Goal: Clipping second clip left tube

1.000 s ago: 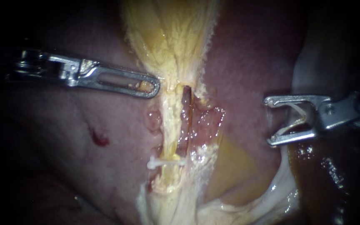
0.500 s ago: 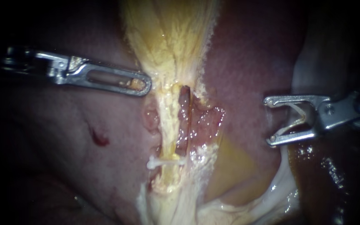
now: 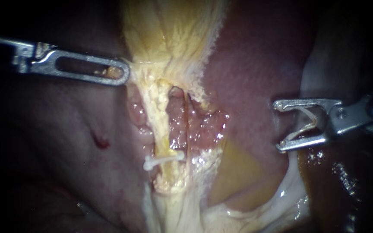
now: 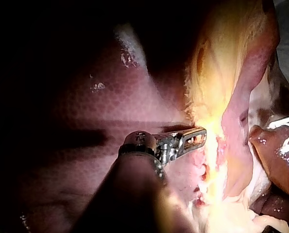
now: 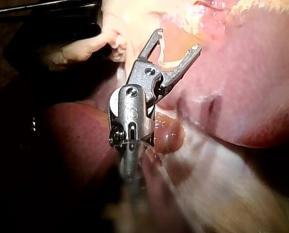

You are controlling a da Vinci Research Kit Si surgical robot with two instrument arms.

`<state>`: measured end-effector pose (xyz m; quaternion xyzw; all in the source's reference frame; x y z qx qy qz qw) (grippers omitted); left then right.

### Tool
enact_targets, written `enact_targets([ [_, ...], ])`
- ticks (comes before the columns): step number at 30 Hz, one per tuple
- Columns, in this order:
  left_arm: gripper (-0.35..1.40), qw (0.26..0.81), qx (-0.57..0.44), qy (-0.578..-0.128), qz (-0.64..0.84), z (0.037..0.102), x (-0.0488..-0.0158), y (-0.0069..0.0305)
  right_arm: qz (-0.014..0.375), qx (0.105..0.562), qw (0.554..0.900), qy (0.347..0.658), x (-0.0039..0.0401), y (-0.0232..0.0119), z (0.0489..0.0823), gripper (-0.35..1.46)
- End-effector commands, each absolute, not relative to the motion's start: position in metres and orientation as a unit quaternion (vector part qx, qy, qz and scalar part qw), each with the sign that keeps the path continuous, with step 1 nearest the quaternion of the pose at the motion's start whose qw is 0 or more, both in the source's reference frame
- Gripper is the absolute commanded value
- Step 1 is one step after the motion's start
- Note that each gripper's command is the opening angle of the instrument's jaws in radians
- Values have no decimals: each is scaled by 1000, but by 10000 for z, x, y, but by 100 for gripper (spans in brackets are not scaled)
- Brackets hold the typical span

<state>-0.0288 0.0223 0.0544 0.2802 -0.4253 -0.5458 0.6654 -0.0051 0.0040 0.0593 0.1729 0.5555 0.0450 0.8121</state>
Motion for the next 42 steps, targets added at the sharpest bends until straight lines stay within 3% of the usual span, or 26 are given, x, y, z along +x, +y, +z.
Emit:
enact_targets([
  [1, -35, 666, 280, -425, -546, 545, -289, 223, 42, 173, 811, 557, -50, 39, 593, 50],
  [6, -35, 666, 280, -425, -546, 546, -289, 222, 44, 182, 806, 562, -33, 30, 598, 50],
  [15, -35, 666, 279, -425, -546, 546, -289, 222, 64, 211, 779, 587, 33, 1, 613, 50],
  [26, -35, 666, 279, -425, -546, 546, -289, 221, 90, 242, 766, 588, 113, -29, 656, 50],
  [42, -35, 664, 280, -424, -549, 544, -290, 220, 99, 271, 756, 587, 139, -35, 715, 50],
])
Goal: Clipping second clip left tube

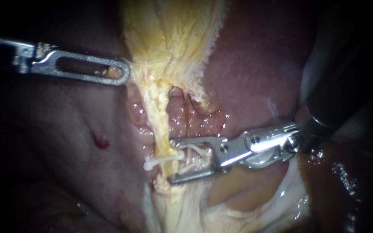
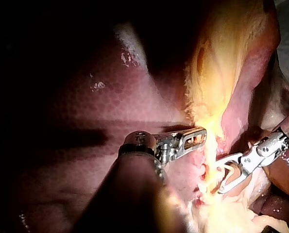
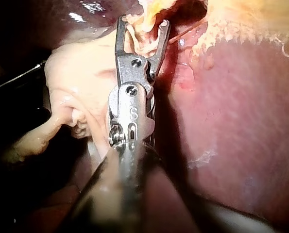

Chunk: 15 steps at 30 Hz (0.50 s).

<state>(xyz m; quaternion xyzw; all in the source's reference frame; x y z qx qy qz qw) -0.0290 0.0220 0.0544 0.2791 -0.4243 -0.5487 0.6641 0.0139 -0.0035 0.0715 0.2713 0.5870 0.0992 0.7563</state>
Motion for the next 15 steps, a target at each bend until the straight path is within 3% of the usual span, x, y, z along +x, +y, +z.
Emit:
enact_targets([
  [1, -35, 664, 280, -424, -549, 544, -290, 220, 101, 274, 755, 587, 138, -34, 716, 50],
  [15, -35, 664, 279, -424, -549, 543, -290, 219, 109, 281, 751, 588, 132, -26, 728, 50],
])
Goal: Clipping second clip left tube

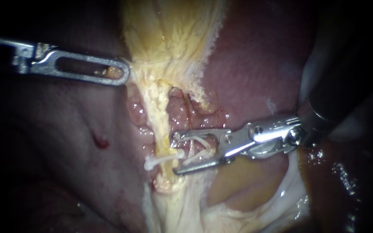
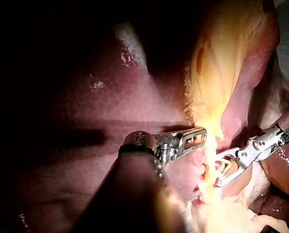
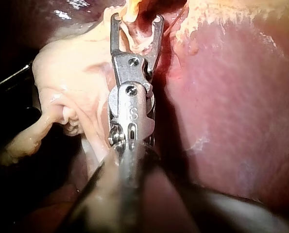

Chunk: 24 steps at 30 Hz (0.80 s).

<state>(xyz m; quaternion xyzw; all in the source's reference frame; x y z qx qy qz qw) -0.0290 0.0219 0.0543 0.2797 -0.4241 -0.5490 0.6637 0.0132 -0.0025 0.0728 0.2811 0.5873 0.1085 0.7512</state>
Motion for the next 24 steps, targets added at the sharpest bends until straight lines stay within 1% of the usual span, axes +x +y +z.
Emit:
enact_targets([
  [1, -35, 664, 279, -424, -549, 542, -290, 219, 111, 283, 750, 587, 132, -26, 728, 50],
  [10, -35, 664, 279, -424, -549, 542, -291, 219, 119, 308, 730, 599, 141, -27, 725, 50],
  [18, -35, 664, 279, -424, -549, 542, -291, 219, 121, 321, 716, 608, 164, -28, 722, 50],
  [24, -35, 664, 279, -424, -549, 543, -291, 219, 125, 322, 714, 610, 178, -28, 721, 50],
])
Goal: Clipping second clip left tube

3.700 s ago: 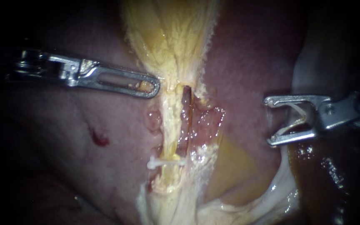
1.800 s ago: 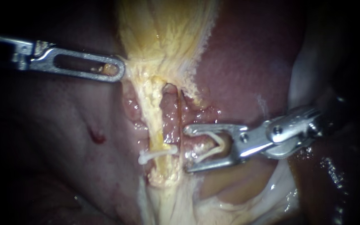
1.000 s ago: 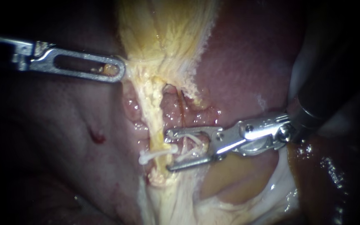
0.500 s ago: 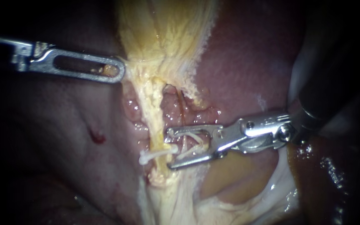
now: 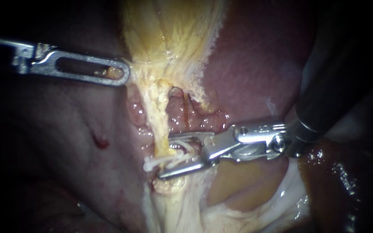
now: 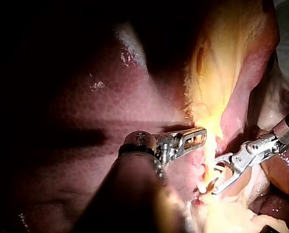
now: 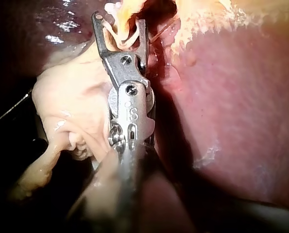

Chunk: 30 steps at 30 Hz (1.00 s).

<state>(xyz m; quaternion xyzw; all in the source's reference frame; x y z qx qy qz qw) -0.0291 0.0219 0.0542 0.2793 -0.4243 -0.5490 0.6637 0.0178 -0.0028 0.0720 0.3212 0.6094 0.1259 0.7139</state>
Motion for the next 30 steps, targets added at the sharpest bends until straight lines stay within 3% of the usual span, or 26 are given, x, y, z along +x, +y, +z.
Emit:
enact_targets([
  [1, -35, 664, 279, -424, -549, 543, -291, 219, 125, 322, 714, 610, 181, -28, 721, 50],
  [13, -35, 664, 279, -424, -549, 543, -292, 219, 130, 362, 677, 628, 222, -36, 724, 50],
  [30, -35, 664, 279, -424, -549, 543, -291, 219, 142, 377, 660, 635, 218, -37, 718, 50],
])
